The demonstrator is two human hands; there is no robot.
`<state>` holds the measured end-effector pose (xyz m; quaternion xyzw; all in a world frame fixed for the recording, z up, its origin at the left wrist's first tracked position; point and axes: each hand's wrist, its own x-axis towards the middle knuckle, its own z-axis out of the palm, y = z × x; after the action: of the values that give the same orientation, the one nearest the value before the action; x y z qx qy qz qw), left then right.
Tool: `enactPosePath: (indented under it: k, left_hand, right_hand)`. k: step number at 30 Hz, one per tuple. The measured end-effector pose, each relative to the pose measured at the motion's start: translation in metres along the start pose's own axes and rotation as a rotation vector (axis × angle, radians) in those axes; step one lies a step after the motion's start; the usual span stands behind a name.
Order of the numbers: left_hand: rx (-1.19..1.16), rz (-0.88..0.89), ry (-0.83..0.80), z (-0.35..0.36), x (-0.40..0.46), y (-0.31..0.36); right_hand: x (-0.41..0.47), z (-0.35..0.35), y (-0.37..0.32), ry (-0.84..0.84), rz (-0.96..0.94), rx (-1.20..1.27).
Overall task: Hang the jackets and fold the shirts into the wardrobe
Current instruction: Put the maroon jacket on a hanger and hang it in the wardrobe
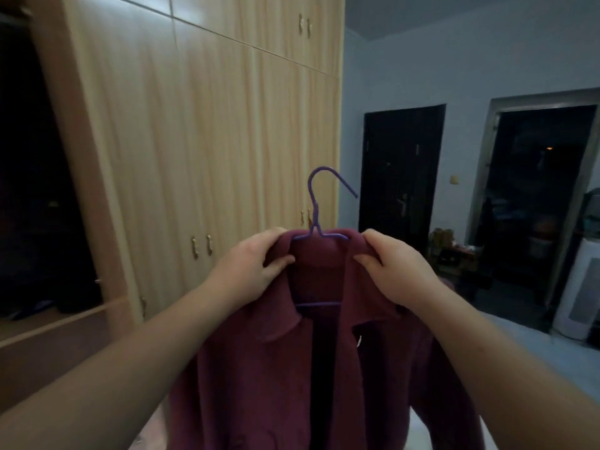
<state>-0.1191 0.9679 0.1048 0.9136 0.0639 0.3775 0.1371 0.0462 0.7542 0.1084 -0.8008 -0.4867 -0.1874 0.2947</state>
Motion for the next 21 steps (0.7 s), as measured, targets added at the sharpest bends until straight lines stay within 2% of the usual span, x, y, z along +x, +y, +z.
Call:
enactPosePath:
  k: [5, 9, 16, 17, 21]
  left_hand:
    - [-0.052, -0.171, -0.243, -0.102, -0.036, -0.028]
    - [-0.231, -0.227, -0.163, -0.18, -0.068, -0.046]
    - [-0.087, -0.383, -0.223, -0.304, -0.149, -0.086]
    - [-0.13, -0.425, -0.214, -0.322, -0.167, -0.094]
    - [-0.61, -0.669, -0.135, -0.396, -0.261, -0.14]
  right_hand:
    - [0.023, 0.031, -0.07, 0.084, -0.137, 0.072]
    - [0.041, 0.06, -0.151, 0.097, -0.282, 0.145]
    - [0.052, 0.129, -0.319, -0.042, -0.454, 0.341]
    - [0.052, 0.139, -0.341, -0.05, -0.471, 0.357]
    - [0.046, 0.181, -0.42, -0.108, -0.489, 0.444]
